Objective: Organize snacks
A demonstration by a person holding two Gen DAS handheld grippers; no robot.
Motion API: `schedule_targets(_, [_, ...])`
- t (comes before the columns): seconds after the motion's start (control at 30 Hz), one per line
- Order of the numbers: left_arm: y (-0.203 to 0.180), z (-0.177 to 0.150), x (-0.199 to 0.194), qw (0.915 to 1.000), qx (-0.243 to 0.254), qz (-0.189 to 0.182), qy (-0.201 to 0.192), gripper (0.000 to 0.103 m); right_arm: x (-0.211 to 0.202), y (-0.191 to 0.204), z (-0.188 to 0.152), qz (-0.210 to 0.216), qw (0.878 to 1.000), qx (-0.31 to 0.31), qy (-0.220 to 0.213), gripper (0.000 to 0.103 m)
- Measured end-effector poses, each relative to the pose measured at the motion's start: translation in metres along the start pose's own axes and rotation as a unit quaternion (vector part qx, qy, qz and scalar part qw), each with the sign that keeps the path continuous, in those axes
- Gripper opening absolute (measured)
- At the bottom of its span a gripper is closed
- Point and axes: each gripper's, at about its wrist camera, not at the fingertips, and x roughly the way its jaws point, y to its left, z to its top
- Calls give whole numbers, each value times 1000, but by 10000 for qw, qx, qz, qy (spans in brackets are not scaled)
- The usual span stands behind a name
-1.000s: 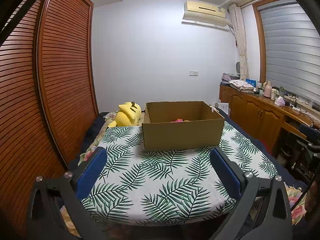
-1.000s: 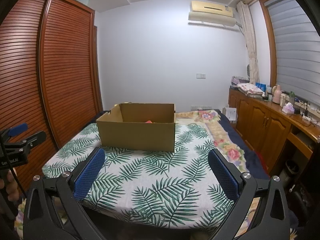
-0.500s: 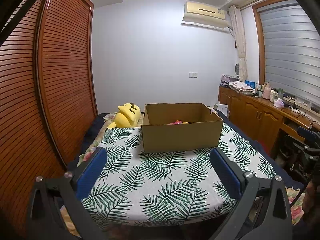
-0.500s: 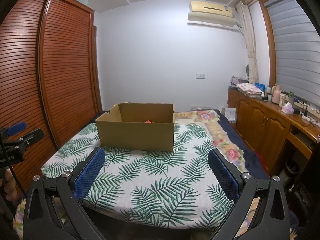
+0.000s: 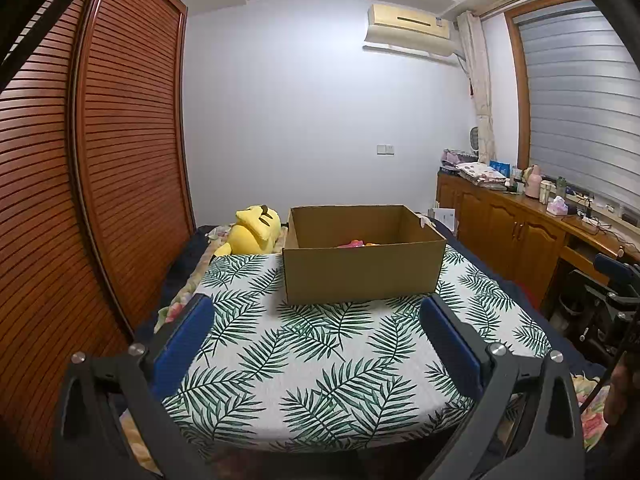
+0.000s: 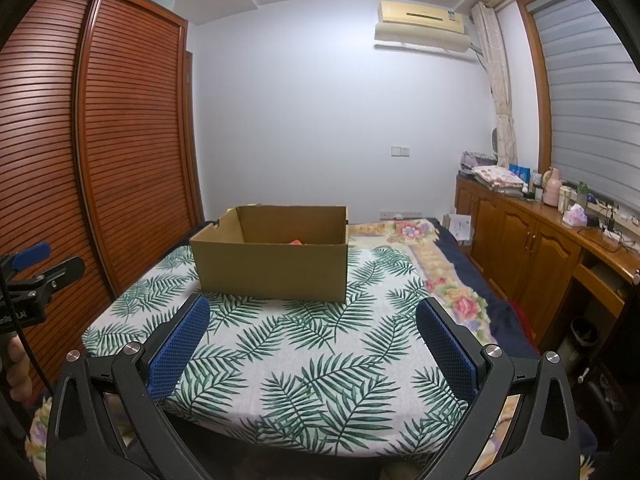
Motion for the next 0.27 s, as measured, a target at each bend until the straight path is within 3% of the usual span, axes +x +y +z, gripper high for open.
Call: schedule_targets(0.27, [0, 0, 1, 10000, -18, -20, 15, 103, 0, 0, 0, -3, 10000, 1, 0, 103])
